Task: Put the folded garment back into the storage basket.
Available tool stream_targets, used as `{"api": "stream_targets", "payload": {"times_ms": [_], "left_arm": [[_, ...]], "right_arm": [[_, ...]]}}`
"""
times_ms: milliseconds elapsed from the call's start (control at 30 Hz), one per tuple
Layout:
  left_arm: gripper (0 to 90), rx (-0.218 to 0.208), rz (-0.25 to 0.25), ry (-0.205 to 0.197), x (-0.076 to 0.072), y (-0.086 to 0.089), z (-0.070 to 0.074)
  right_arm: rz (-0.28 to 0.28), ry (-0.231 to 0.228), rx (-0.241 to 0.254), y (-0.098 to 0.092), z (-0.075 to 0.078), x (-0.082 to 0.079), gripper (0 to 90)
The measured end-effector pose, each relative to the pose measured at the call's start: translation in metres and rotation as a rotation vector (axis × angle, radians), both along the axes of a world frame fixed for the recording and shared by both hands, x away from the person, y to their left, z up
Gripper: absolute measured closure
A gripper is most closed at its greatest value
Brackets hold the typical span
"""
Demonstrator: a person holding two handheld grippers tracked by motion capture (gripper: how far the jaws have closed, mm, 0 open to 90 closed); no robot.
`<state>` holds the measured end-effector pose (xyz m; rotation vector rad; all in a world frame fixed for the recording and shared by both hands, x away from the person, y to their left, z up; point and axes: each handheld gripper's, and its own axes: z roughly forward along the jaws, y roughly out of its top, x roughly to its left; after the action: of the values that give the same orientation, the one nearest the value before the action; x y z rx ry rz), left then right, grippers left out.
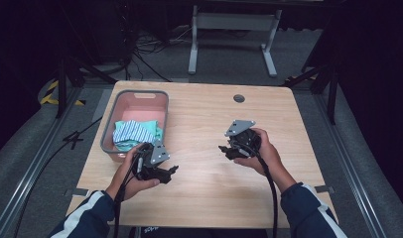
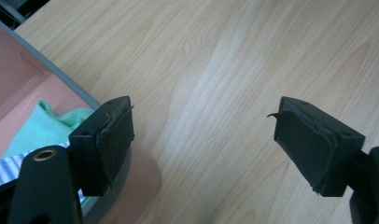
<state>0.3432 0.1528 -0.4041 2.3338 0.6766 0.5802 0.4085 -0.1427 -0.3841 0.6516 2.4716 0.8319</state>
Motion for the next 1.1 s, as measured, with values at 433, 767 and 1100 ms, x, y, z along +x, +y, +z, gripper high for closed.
{"api": "stream_targets", "payload": {"times_ms": [433,767,1100], "left_arm": [[19.8,0.045,-0.049,0.029,-0.006,-0.011,-0.023],[19.0,0.044,-0.068,0.051,-0.006,-0.011,-0.036],[18.6,0.063,-0.083,0.069,-0.005,-0.008,-0.048]], "right_arm": [[-0.035,0.017,0.003,-0.032,-0.024,-0.016,34.1],[-0.045,0.024,0.014,-0.05,-0.04,-0.029,32.4],[-0.071,0.044,0.016,-0.075,-0.063,-0.045,30.9]]}}
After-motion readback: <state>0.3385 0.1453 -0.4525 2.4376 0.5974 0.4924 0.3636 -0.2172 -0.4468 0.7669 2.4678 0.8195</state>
